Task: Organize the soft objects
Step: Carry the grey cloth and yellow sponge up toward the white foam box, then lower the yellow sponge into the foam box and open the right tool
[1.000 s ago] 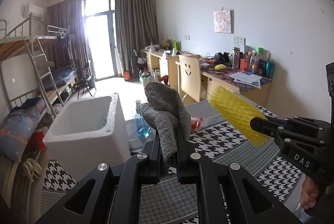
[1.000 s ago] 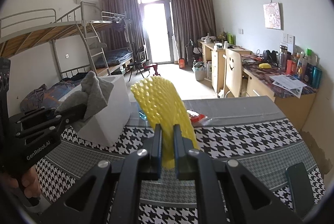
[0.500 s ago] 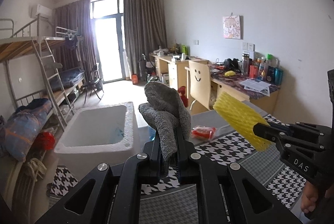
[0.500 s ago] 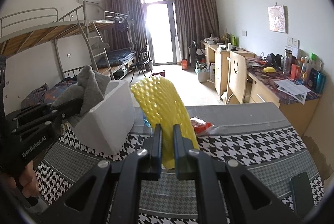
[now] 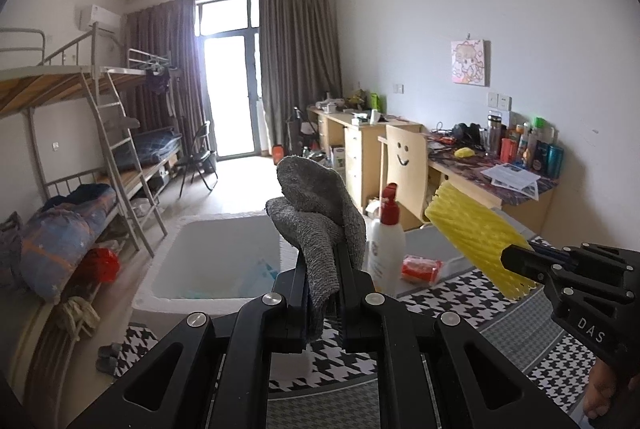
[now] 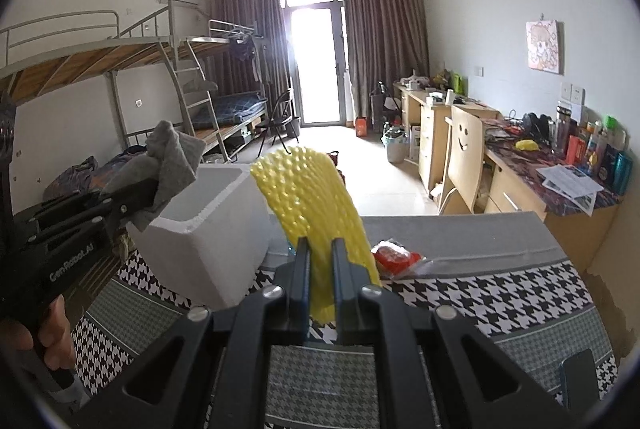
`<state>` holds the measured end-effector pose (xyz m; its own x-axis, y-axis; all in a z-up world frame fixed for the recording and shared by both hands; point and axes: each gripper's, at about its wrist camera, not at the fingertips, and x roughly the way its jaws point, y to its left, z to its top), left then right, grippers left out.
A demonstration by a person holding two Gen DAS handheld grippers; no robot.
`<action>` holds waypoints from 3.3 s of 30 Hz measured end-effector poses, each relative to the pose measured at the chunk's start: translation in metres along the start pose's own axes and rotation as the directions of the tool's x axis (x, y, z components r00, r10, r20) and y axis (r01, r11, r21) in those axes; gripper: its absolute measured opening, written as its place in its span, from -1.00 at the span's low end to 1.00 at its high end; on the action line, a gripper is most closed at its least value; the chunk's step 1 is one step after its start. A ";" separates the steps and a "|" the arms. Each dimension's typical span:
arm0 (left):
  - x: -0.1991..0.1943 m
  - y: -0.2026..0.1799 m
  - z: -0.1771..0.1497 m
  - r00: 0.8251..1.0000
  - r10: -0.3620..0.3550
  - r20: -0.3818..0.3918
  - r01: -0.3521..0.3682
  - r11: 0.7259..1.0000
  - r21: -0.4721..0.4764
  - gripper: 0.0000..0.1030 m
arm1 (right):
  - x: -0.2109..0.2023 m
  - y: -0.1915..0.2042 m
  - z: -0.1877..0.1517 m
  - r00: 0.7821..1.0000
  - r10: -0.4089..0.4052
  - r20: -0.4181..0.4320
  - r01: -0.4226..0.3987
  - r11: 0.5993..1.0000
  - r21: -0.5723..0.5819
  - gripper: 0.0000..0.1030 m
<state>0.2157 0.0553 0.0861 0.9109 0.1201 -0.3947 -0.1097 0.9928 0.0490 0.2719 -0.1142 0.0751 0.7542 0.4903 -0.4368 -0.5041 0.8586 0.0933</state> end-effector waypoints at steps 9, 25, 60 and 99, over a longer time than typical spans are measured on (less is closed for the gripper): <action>0.005 0.016 0.006 0.999 0.047 0.004 -0.047 0.999 -0.017 -0.79 | 0.013 0.009 0.010 1.000 0.026 -0.013 -0.027 0.999 -0.025 -0.76; 0.005 0.040 0.007 0.993 0.117 -0.001 -0.117 0.992 -0.047 -0.79 | 0.033 0.030 0.023 0.997 0.072 -0.022 -0.073 0.994 -0.075 -0.76; -0.011 0.103 -0.003 0.957 0.289 -0.018 -0.289 0.949 -0.124 -0.79 | 0.078 0.091 0.043 0.973 0.217 -0.074 -0.227 0.959 -0.167 -0.76; -0.014 0.119 -0.014 0.955 0.295 -0.037 -0.297 0.943 -0.148 -0.79 | 0.126 0.112 0.039 0.940 0.278 -0.199 -0.310 0.939 -0.147 0.13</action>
<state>0.1844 0.1714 0.0850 0.8226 0.4079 -0.3961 -0.4334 0.9008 0.0275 0.3270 0.0494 0.0654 0.4843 0.6699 -0.5628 -0.7689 0.6328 0.0915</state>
